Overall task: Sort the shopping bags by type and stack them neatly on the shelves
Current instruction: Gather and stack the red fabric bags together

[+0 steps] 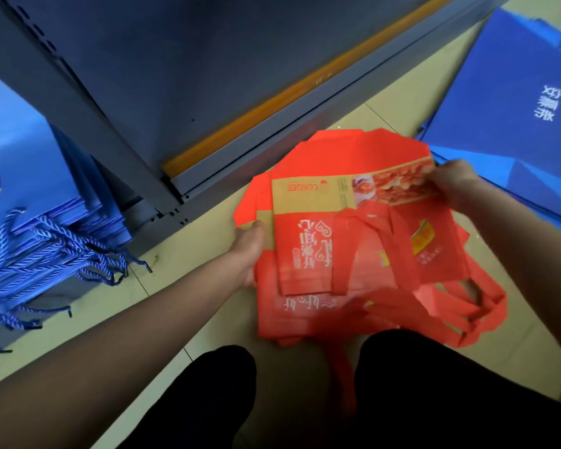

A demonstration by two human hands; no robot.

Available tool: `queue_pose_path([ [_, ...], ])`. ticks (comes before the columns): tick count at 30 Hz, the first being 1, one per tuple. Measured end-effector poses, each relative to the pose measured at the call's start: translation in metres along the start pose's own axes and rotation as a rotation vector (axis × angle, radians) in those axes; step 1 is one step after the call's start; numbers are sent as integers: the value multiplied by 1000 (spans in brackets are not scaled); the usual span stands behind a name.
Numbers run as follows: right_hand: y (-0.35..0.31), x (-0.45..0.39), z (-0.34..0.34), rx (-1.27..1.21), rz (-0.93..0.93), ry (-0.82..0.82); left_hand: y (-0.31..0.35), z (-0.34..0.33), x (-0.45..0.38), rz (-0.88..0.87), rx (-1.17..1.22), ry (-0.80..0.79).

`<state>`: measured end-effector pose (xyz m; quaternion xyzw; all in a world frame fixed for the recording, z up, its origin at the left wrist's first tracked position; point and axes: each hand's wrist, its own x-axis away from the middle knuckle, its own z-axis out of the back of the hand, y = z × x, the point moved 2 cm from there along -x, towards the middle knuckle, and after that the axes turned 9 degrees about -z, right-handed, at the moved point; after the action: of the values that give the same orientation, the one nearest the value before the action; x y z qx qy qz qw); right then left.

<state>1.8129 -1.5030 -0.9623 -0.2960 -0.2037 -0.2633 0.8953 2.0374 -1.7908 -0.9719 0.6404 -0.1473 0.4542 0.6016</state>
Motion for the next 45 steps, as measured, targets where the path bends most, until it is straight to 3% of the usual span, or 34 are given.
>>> queue_pose_path([
  [3,-25,7,25,123,47,10,-2,3,-2,16,-9,-41],
  [5,-30,49,25,277,27,-146,-3,1,-7,35,44,-31],
  [8,-5,83,-4,316,-19,-391,-4,-2,-10,31,84,-7],
  [13,23,89,-26,229,69,-97,-7,-1,-8,31,59,-4],
  [16,-3,96,-21,189,303,37,-4,0,-3,35,105,-10],
  [22,-13,95,-50,446,264,-301,-14,9,-1,53,150,40],
  [25,-5,104,-64,360,258,-359,-32,19,-8,120,138,101],
  [29,-18,111,-47,307,410,-290,-27,16,-1,102,179,120],
  [32,-60,104,-12,346,591,-120,-10,-6,13,69,201,47],
  [34,-83,91,1,365,645,-102,-3,-21,18,44,162,10],
  [37,-77,58,-2,495,533,-233,5,-25,18,-23,109,11],
  [40,-41,34,-12,669,361,-298,11,-24,17,34,141,19],
  [45,-21,17,-19,647,312,-232,20,-33,11,86,171,26],
])
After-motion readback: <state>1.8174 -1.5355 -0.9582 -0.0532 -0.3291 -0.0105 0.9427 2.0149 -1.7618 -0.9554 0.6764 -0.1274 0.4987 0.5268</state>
